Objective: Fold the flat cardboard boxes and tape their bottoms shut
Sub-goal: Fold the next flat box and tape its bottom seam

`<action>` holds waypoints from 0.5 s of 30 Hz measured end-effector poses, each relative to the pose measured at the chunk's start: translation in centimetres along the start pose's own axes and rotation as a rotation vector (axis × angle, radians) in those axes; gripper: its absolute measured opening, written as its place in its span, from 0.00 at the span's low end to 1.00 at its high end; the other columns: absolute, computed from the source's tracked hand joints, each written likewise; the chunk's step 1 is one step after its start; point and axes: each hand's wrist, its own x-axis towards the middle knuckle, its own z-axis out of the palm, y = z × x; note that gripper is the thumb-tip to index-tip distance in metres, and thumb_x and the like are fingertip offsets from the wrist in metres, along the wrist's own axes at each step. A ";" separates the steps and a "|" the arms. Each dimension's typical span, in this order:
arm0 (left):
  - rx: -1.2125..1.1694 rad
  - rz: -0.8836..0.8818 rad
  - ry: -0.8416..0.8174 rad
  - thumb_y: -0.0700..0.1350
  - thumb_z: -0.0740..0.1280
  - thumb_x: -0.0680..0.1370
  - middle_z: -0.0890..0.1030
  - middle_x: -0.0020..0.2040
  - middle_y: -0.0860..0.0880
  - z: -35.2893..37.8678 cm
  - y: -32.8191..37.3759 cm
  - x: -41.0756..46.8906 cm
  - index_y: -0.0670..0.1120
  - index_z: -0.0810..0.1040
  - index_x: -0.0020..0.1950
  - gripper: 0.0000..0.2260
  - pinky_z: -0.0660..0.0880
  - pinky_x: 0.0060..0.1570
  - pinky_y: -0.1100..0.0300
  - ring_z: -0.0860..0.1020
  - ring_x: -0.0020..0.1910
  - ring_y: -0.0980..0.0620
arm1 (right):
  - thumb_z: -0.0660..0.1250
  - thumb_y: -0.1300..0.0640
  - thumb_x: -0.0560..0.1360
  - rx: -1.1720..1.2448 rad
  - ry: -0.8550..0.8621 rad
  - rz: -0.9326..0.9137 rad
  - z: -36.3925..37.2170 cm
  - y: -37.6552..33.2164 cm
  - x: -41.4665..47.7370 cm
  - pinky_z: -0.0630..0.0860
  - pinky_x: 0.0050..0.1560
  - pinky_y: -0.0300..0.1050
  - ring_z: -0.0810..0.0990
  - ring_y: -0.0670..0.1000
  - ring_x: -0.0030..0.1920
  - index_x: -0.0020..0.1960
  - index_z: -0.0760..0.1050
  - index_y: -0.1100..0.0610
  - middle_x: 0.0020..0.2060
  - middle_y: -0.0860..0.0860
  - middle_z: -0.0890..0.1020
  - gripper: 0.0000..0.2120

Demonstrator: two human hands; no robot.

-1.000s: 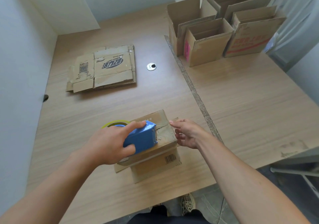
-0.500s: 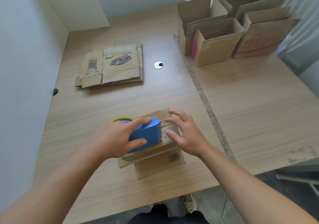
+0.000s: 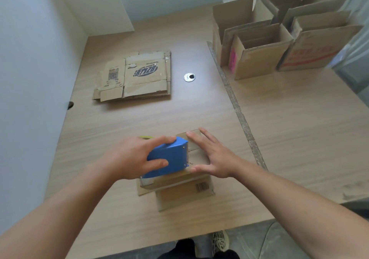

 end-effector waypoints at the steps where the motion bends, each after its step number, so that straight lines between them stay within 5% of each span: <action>1: -0.007 -0.010 -0.025 0.65 0.63 0.76 0.77 0.46 0.60 -0.3 -0.1 -0.1 0.76 0.53 0.67 0.25 0.71 0.41 0.57 0.73 0.40 0.56 | 0.59 0.25 0.69 -0.017 0.012 -0.006 0.0 0.1 0.0 0.56 0.76 0.63 0.34 0.36 0.76 0.71 0.35 0.25 0.71 0.22 0.41 0.42; 4: -0.051 -0.055 -0.078 0.65 0.65 0.75 0.78 0.40 0.56 -1.8 -0.9 -0.3 0.76 0.59 0.68 0.24 0.72 0.40 0.60 0.75 0.38 0.59 | 0.55 0.23 0.69 -0.095 0.015 -0.014 -0.2 0.3 0.0 0.55 0.77 0.57 0.34 0.36 0.75 0.72 0.32 0.27 0.71 0.23 0.39 0.41; 8: -0.114 -0.096 -0.152 0.65 0.66 0.74 0.80 0.45 0.61 -3.9 -2.3 -1.3 0.76 0.66 0.66 0.21 0.70 0.39 0.67 0.76 0.41 0.64 | 0.49 0.21 0.70 -0.166 -0.014 -0.037 0.1 0.5 0.0 0.53 0.78 0.55 0.34 0.41 0.77 0.71 0.32 0.26 0.74 0.27 0.36 0.38; 15: -0.299 -0.202 -0.251 0.61 0.71 0.73 0.78 0.55 0.73 -5.9 -6.9 -3.9 0.75 0.72 0.60 0.18 0.70 0.53 0.68 0.76 0.53 0.71 | 0.44 0.20 0.69 -0.207 -0.048 -0.026 0.3 0.8 -0.3 0.50 0.78 0.54 0.35 0.42 0.76 0.69 0.40 0.19 0.73 0.29 0.33 0.30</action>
